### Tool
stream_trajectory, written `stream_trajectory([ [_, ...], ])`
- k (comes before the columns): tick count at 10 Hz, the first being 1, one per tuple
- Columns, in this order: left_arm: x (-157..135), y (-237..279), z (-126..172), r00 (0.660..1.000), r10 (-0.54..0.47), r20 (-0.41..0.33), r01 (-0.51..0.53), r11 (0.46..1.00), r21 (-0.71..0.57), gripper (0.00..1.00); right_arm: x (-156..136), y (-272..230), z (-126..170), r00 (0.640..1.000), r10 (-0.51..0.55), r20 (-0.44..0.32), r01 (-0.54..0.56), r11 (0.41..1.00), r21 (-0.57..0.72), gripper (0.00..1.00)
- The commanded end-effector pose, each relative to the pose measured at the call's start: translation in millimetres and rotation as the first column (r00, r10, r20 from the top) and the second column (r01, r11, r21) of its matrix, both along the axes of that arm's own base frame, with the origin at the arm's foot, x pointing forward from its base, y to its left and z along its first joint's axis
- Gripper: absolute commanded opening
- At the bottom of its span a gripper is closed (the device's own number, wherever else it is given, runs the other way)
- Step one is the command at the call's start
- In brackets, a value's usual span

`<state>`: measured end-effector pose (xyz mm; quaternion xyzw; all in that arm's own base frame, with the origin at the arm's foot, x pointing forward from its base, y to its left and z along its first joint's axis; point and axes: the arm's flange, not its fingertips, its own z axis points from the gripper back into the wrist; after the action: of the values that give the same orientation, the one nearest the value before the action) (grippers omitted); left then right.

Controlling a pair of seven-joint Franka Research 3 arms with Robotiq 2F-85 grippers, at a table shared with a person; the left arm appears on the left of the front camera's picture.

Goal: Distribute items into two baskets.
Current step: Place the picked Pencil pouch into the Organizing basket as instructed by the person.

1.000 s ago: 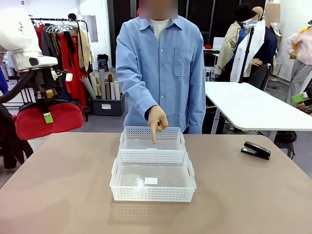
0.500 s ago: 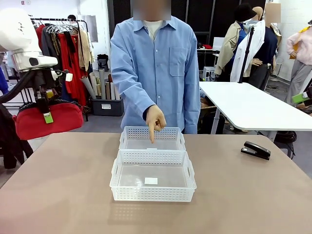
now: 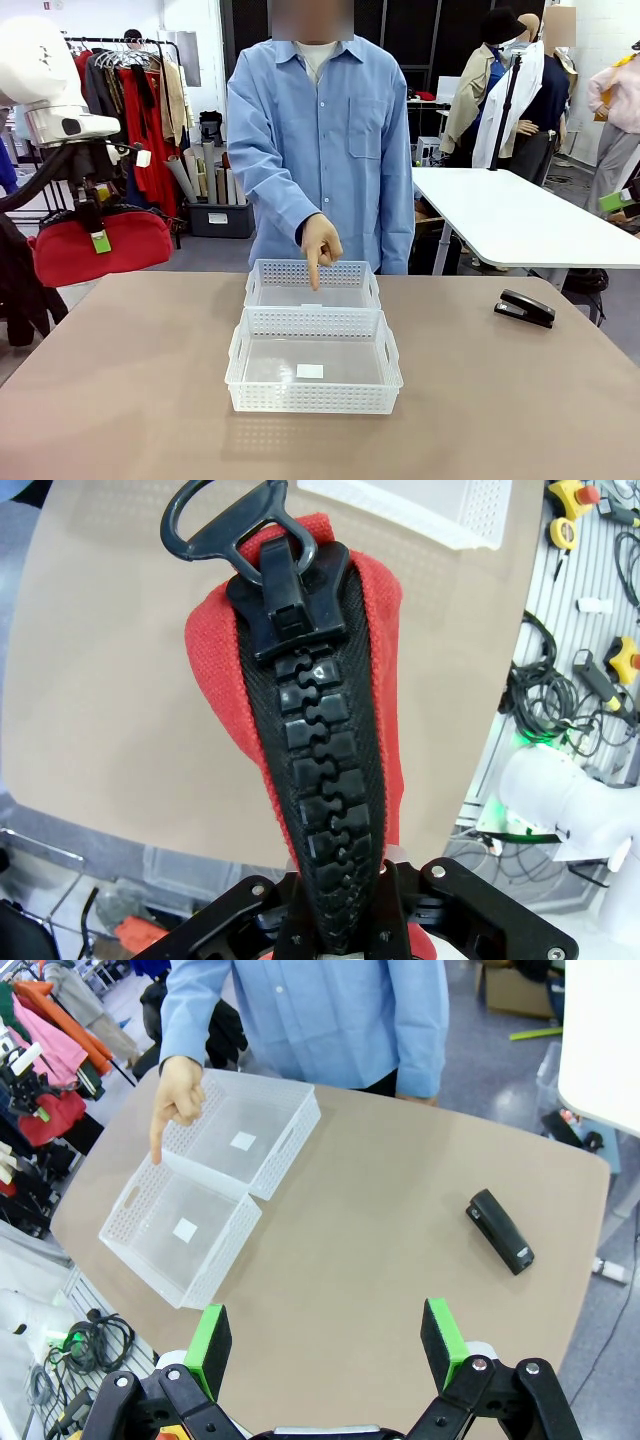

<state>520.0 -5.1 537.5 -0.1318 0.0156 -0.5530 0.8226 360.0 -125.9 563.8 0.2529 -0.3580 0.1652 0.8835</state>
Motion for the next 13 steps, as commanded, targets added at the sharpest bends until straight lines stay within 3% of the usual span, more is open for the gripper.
stream_trajectory([
  [1, -15.5, -10.6, -1.7, 1.0, 0.0, 0.005, 0.0, 1.0, 0.017, 0.0, 0.3, 0.1, 1.0, 1.0, 0.006, 0.012, -0.006, 1.0, 0.012, 1.0],
  [9, -109.0, -89.2, -35.4, 0.988, -0.14, 0.058, 0.14, 0.99, 0.005, 0.0, 0.3, 0.1, 1.0, 1.0, 0.006, 0.012, -0.006, 1.0, 0.012, 1.0],
  [13, -100.6, -130.1, -37.1, 0.98, -0.197, 0.038, 0.196, 0.98, 0.025, 0.0, 0.3, 0.1, 1.0, 1.0, 0.006, 0.012, -0.006, 1.0, 0.012, 1.0],
])
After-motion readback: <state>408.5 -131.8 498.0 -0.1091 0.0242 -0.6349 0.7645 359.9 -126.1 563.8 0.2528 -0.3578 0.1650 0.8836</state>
